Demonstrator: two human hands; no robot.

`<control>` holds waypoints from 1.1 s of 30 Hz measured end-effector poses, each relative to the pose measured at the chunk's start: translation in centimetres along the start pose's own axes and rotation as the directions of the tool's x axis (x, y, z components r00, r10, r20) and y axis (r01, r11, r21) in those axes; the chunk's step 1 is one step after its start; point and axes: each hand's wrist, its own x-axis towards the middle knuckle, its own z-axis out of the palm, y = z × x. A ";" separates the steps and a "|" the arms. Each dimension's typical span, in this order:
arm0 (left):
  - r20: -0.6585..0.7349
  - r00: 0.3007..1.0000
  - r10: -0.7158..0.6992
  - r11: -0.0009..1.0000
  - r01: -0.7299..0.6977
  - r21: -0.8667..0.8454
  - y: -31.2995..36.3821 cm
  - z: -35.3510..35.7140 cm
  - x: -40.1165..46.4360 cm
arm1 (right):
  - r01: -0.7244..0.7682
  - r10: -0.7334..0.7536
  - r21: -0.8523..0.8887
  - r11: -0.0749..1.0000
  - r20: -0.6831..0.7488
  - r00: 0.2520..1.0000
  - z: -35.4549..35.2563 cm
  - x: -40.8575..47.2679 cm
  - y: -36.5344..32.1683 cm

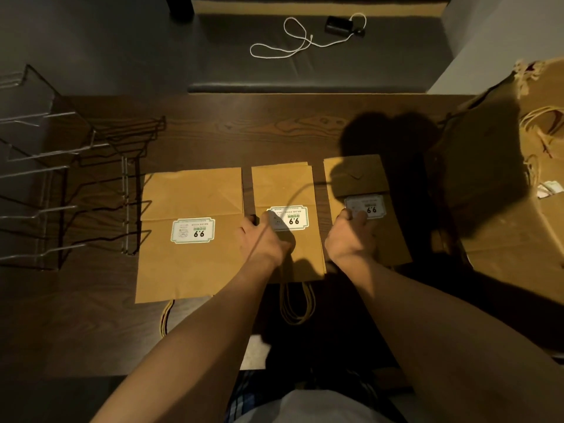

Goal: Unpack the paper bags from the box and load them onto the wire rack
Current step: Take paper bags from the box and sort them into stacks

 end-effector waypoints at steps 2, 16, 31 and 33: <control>-0.013 1.000 0.009 0.999 -0.008 0.035 0.1 0.2 0.1 | -0.023 0.022 -0.017 1.000 -0.026 0.999 0.2 0.1 -0.3; -0.050 0.998 0.040 0.999 -0.040 -0.004 2.8 -0.4 0.3 | -0.033 0.030 0.169 0.985 0.022 0.999 -2.2 1.0 0.7; -0.258 0.786 0.561 0.660 -0.613 -0.434 28.2 -5.3 -8.1 | 0.207 0.220 0.751 0.628 -0.426 0.878 -26.6 2.5 10.5; -0.171 0.753 0.635 0.592 -0.617 -0.518 31.0 -4.0 -10.1 | 0.136 0.321 0.757 0.639 -0.423 0.847 -27.4 2.9 14.4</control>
